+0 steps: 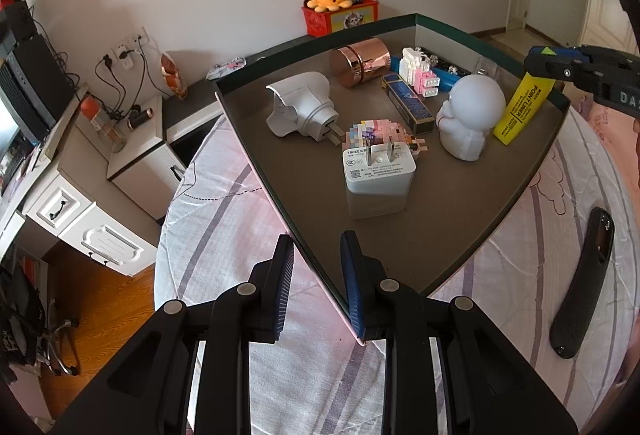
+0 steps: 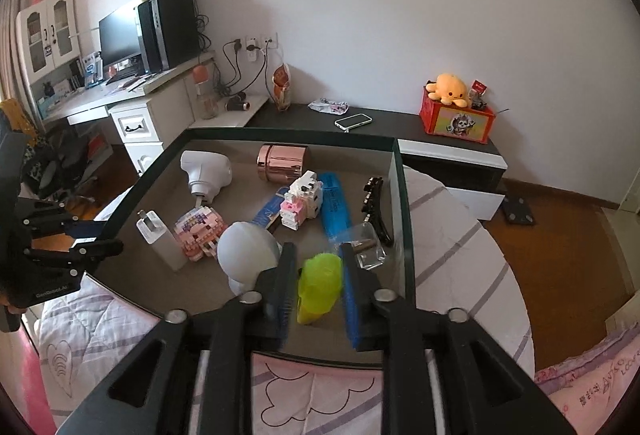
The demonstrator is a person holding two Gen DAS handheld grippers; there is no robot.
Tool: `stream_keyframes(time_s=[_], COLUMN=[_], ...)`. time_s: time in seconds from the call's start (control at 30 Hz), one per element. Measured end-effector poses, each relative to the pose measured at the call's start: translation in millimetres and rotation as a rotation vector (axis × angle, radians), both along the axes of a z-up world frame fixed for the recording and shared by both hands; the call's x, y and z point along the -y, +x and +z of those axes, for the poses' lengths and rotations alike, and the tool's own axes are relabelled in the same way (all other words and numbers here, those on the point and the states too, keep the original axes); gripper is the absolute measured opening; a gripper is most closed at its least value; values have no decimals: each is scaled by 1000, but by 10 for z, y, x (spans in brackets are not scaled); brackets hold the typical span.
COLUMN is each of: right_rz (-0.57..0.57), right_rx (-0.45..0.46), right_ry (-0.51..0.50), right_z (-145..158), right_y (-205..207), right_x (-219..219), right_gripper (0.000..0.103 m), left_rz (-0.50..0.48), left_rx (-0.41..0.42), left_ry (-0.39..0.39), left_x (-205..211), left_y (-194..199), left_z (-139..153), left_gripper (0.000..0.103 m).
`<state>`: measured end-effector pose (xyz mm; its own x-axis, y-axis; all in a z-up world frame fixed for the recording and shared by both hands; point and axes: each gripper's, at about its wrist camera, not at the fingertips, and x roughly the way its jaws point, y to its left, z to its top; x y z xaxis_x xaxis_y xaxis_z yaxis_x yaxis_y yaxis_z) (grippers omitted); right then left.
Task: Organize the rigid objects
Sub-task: 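Carry the highlighter into the pink box and open the right tool, then move the right tool back to the black case on the bed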
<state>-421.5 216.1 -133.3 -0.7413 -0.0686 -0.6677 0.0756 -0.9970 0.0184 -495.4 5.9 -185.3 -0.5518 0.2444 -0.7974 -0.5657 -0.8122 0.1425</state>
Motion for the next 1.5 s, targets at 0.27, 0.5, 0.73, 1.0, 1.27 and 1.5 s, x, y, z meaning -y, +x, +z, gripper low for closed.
stream_keyframes(time_s=[0.27,0.5,0.73,1.0,1.27,1.5], right_rz=[-28,5,20,121,290,468], right_rx=[-28,-24,20,83,137,214], right_ry=[-2,47,67,56,111,225], right_z=[83,93,-31,-189,-353,-526], right_y=[187,466,669,924,1173,1226], right_x=[-144,-224,-390,-381,-184,-12], right_gripper=[63,69,69,69,69,69], left_rz=[3,20,39,129,165,33], left_rx=[1,-2,12,-80,-109,-76], left_ry=[-7,-4,26,84,61,67], left_x=[2,2,35,295,296,-227], left_y=[2,9,46,524,1254,1832], left_z=[5,17,45,319,385,195], left_gripper=[24,24,27,73,82,93])
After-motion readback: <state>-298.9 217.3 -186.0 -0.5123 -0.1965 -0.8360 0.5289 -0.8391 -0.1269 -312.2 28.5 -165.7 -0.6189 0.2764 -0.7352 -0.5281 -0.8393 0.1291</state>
